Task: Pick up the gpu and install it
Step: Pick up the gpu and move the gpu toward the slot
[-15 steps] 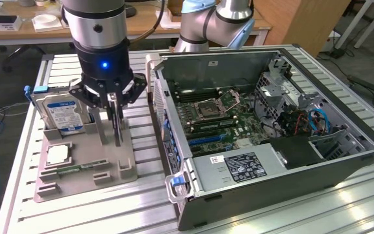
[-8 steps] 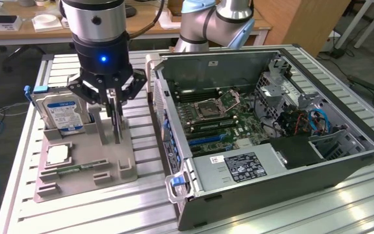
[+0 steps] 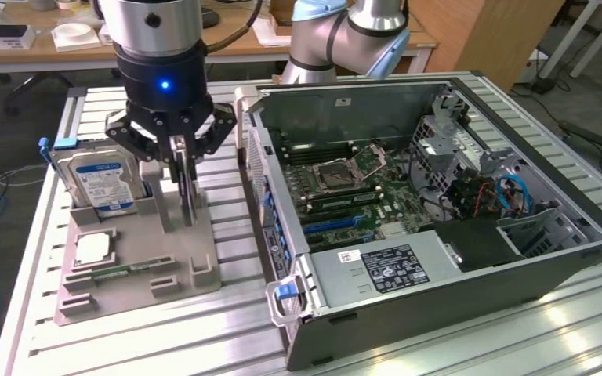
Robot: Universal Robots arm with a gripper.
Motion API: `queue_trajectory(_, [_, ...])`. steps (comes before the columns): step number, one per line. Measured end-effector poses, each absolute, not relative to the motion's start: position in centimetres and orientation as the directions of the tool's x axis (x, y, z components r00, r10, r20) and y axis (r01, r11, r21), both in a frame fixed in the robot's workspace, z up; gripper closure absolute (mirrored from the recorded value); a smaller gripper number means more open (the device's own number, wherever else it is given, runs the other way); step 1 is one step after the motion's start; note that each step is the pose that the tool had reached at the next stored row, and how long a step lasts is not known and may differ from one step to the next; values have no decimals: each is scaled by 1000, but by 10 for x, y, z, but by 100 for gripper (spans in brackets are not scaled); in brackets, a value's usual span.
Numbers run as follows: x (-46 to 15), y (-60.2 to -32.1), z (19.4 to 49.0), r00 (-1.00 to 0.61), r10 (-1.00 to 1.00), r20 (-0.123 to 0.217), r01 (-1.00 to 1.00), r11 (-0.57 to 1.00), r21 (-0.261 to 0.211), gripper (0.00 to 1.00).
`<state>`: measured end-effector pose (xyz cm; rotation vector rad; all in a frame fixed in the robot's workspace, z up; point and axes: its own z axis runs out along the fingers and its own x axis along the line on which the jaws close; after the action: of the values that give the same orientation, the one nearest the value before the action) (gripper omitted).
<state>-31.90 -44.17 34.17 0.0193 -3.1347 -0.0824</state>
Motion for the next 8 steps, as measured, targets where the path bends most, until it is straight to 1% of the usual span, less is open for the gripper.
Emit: queue_trajectory(8, [-319,-442,350,-1000,-13,5,-12,999,53,74])
